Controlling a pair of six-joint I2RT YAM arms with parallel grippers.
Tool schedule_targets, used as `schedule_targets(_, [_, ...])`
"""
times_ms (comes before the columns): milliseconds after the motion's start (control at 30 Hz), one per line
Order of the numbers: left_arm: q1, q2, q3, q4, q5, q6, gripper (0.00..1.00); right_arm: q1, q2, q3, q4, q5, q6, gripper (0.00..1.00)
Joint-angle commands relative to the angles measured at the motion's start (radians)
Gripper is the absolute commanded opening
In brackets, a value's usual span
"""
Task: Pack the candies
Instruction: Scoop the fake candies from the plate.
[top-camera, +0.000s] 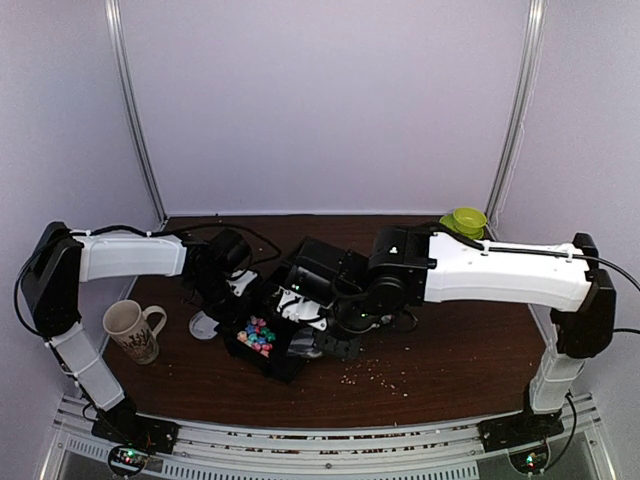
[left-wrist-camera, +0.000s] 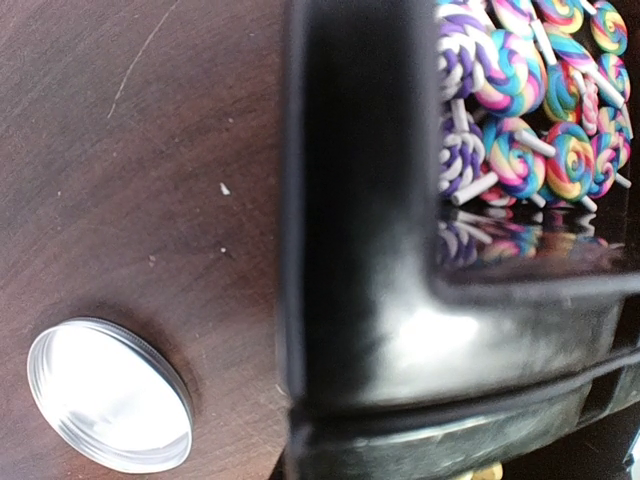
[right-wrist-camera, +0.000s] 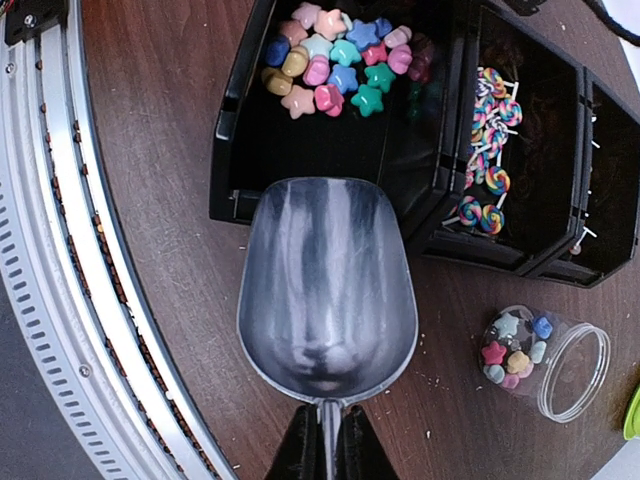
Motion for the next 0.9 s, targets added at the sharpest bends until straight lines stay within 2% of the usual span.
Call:
schedule_targets(0, [-0.011,-0.073,0.072,0.134,0.03,0.021,0.0,0.008,0.057,0.069,-0.043,0.033,-0.006,0.0])
schedule_targets(500, [-0.027,-0.09,0.066,0.162,0.054,0.034,0.0,0.006,0.332,0.299,-0.099,0.028,0.002,0.0])
schedule_targets(667, [-0.029,-0.099,0.06,0.176,0.068,0.038,0.0,-0.019,0.375,0.307,-0.062,0.022,0.057,0.0])
schedule_targets(867, [-0.029,-0.106,0.054,0.191,0.081,0.037,0.0,-0.05,0.37,0.228,0.081,0.005,0.176,0.0])
